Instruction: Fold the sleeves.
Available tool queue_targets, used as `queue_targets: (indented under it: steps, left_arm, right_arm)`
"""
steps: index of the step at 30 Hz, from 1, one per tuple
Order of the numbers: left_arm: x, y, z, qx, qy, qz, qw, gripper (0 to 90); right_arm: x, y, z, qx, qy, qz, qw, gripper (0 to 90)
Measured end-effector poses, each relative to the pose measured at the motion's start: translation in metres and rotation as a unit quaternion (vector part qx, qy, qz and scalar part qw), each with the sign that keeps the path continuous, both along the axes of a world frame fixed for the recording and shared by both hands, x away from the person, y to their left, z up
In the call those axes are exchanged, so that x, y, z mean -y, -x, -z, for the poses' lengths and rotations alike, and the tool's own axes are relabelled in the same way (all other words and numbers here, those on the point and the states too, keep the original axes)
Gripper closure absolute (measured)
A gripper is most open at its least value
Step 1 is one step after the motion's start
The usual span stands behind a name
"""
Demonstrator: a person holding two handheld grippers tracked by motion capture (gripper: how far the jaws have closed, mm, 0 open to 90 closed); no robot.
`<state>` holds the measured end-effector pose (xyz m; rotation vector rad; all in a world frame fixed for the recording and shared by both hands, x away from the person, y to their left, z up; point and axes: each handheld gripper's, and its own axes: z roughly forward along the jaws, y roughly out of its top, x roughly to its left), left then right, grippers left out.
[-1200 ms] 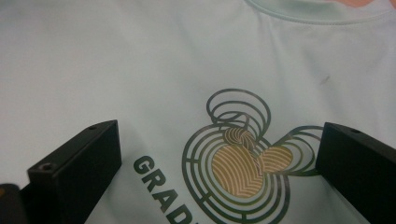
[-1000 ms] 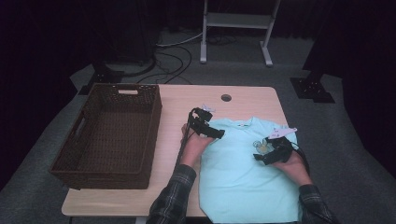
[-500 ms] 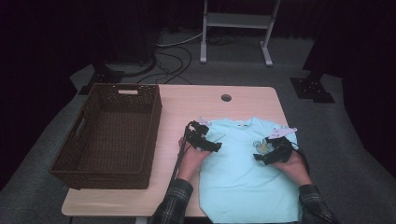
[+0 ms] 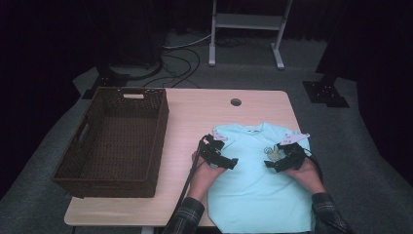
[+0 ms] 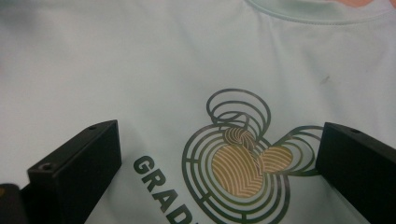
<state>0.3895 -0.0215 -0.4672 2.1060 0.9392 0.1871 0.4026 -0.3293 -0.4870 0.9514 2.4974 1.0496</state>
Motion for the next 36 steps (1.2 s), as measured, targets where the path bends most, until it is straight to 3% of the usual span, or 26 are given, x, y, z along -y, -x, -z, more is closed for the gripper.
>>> queue_targets:
  steps: [13,18,22,25,36]
  left_arm:
    - [0.02,0.027,0.004,0.004,-0.001,0.042,0.9991,0.0]
    - [0.028,0.031,0.012,0.031,-0.043,0.049,0.9974,0.0]
    - [0.031,0.035,0.017,0.061,-0.057,0.044,0.9956,0.0]
    - [0.035,0.037,0.018,0.072,-0.077,0.043,0.9935,0.0]
    - [0.026,0.035,0.018,0.069,-0.076,0.033,0.9942,0.0]
  right_arm:
    - [0.0,0.0,0.0,0.0,0.0,0.0,1.0,0.0]
    - [0.0,0.0,0.0,0.0,0.0,0.0,1.0,0.0]
    - [0.0,0.0,0.0,0.001,0.0,0.0,1.0,0.0]
    - [0.0,0.0,0.0,0.0,0.0,0.0,1.0,0.0]
    - [-0.003,0.0,0.0,0.002,0.002,0.0,1.0,0.0]
